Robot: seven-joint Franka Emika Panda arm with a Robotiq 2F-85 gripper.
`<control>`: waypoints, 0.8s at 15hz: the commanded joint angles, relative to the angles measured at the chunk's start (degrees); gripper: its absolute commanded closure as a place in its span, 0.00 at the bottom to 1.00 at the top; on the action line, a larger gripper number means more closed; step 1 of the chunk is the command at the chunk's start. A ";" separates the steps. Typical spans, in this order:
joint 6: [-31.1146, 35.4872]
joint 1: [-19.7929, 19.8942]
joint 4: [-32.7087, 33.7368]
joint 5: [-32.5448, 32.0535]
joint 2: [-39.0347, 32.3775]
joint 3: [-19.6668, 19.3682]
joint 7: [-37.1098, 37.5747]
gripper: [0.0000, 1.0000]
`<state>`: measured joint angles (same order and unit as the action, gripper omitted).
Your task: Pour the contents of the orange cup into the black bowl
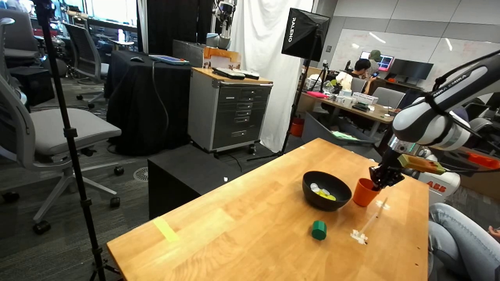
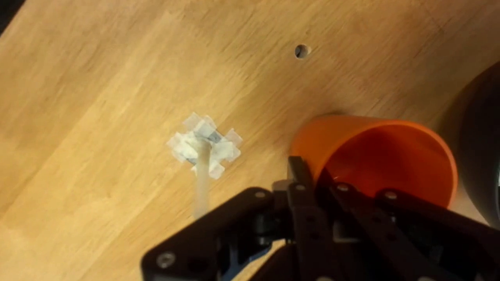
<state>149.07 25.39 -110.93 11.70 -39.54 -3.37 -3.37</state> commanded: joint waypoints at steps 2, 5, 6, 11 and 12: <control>1.72 1.24 0.07 3.70 -1.38 1.50 -4.04 0.55; 1.07 1.79 0.15 4.70 -1.70 2.07 -5.33 0.31; 0.66 2.16 0.04 5.12 -1.43 2.33 -5.87 0.23; -0.42 4.93 -2.19 7.27 1.42 4.11 -10.56 0.00; -0.10 5.75 -3.01 7.90 2.17 4.62 -12.00 0.00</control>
<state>149.67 28.12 -111.06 17.05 -40.95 -0.92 -10.38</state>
